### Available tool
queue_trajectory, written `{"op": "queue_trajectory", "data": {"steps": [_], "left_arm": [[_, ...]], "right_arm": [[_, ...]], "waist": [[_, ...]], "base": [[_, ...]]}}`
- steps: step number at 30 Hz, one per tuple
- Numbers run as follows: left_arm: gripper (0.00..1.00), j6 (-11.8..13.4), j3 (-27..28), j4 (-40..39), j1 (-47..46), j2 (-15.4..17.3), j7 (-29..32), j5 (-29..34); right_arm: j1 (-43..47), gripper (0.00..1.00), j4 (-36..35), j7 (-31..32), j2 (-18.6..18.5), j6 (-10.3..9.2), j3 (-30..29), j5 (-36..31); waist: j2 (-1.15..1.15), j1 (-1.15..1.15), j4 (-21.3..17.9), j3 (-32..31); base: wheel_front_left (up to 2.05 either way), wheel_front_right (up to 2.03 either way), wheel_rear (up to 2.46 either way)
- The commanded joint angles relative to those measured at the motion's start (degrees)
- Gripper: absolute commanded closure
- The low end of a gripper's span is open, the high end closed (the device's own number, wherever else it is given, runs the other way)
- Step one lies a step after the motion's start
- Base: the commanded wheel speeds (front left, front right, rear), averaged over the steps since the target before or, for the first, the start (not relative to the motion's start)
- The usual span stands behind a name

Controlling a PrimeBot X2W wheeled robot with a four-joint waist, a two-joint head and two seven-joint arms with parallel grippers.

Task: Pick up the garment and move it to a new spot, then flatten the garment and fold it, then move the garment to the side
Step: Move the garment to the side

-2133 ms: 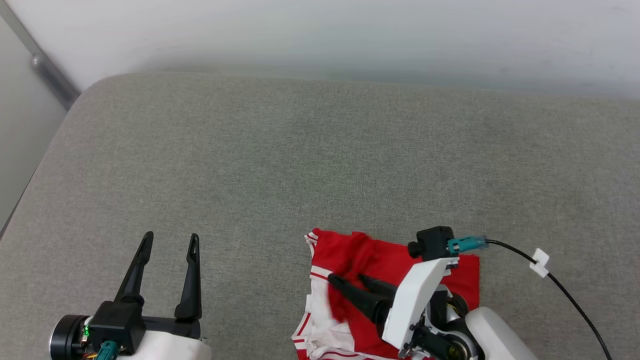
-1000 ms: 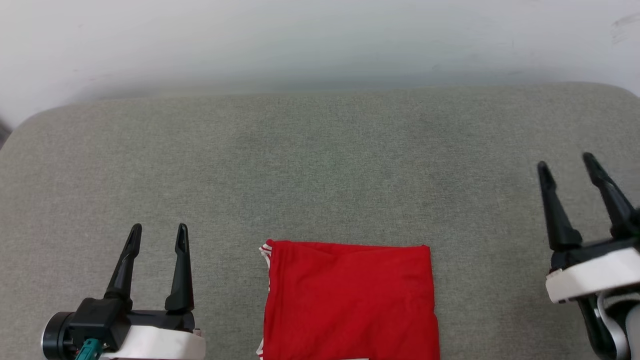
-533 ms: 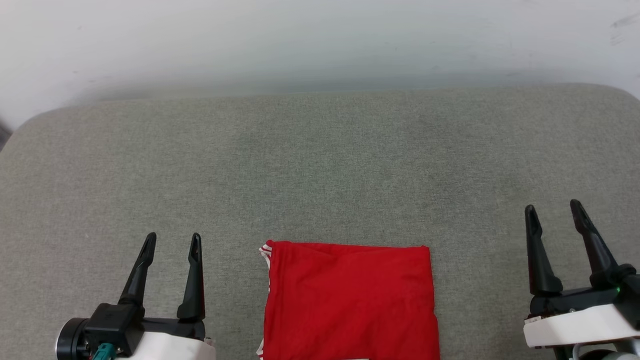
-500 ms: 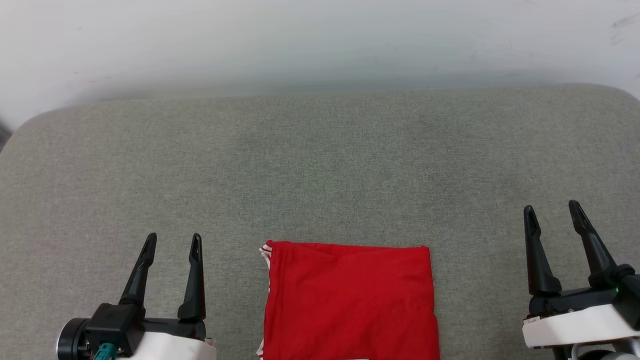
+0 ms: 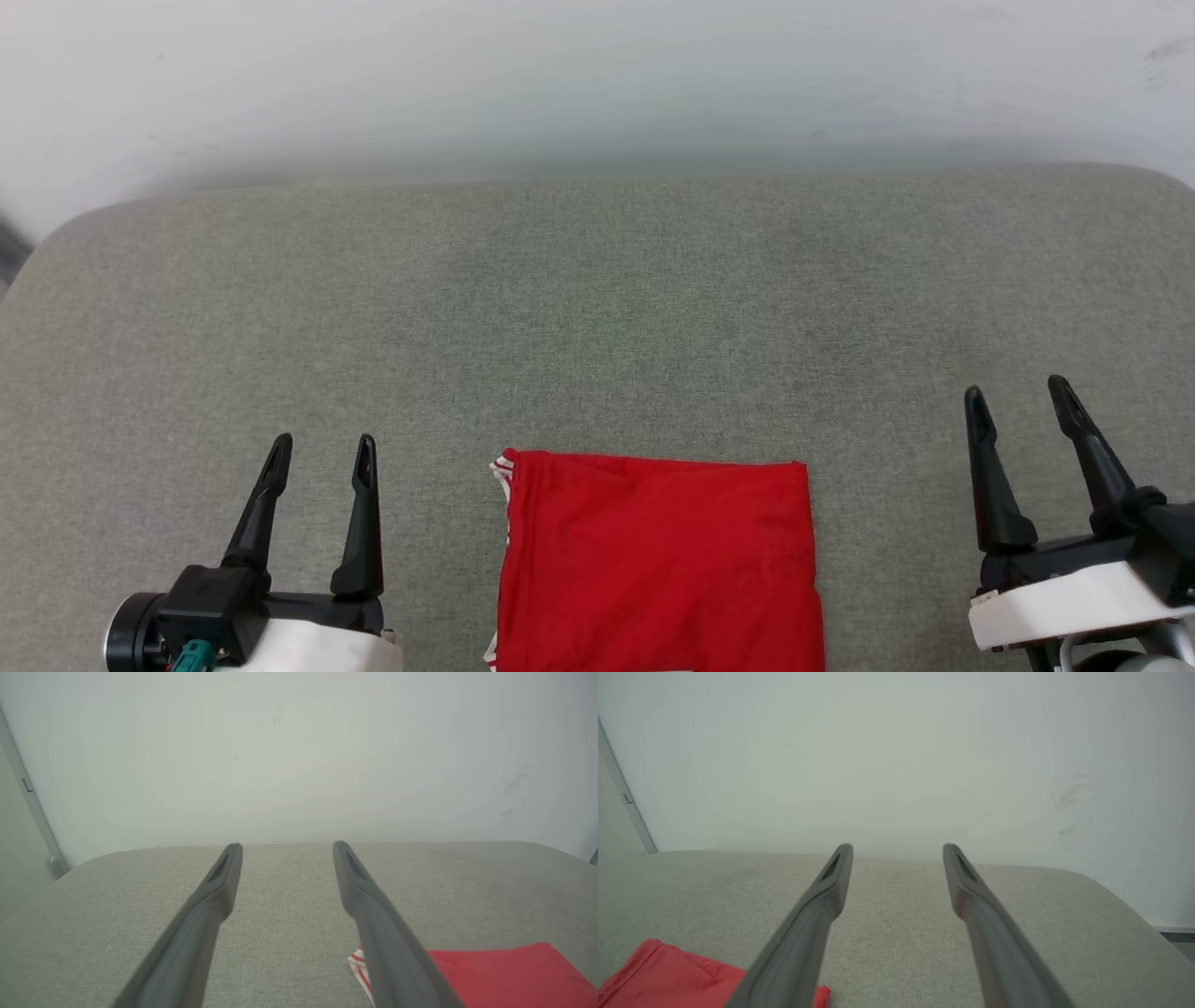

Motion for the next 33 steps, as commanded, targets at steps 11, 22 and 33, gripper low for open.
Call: {"op": "queue_trajectory", "data": {"steps": [11, 22, 33], "left_arm": [[0.00, -0.04, 0.02, -0.14, -2.15, -0.06, -0.13, -0.67], [0.00, -0.04, -2.10, 1.05, -5.50, -0.05, -0.13, -0.95], [0.00, 0.03, -3.64, 1.62, -6.36, -0.05, -0.13, -1.03]], "right_arm": [[-0.25, 0.00, -3.80, 32.62, -5.14, -0.01, 7.08, 8.13], [-2.58, 0.00, -1.34, 55.36, -3.37, -0.01, 7.82, 12.10], [-4.99, 0.18, 10.83, 55.34, -1.03, -0.01, 11.35, 10.10]], "waist": [[0.00, 0.00, 2.54, 3.43], [0.00, 0.00, 6.67, 7.35], [0.00, 0.00, 8.88, 8.97]], "base": [[0.00, 0.00, 0.00], [0.00, 0.00, 0.00], [0.00, 0.00, 0.00]]}}
